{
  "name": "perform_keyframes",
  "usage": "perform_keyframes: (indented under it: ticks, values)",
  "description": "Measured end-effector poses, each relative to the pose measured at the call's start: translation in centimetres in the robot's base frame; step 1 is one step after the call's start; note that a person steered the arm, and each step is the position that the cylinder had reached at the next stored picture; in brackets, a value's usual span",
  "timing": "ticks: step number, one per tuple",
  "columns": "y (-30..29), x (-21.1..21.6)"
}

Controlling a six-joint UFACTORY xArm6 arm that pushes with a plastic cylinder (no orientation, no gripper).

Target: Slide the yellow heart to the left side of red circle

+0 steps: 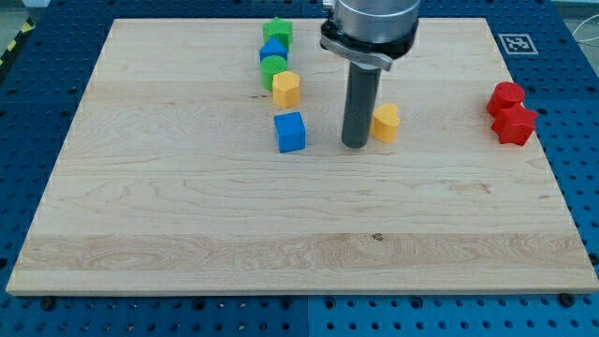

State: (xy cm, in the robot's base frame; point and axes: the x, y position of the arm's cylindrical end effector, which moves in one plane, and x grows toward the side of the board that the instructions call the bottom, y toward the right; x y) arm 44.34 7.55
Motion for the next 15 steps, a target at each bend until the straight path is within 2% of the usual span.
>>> perform_keyframes:
  ticks: [2,3,4,5,9,12,14,15]
  values:
    - [6.3,-3.3]
    - [6.0,-3.7]
    - [1.2,-3.9]
    - [1.4,-5.9]
    - [7.3,-6.8]
    - [9.7,-11.7]
    - [13.7,-10.2]
    - [13.9,-10.3]
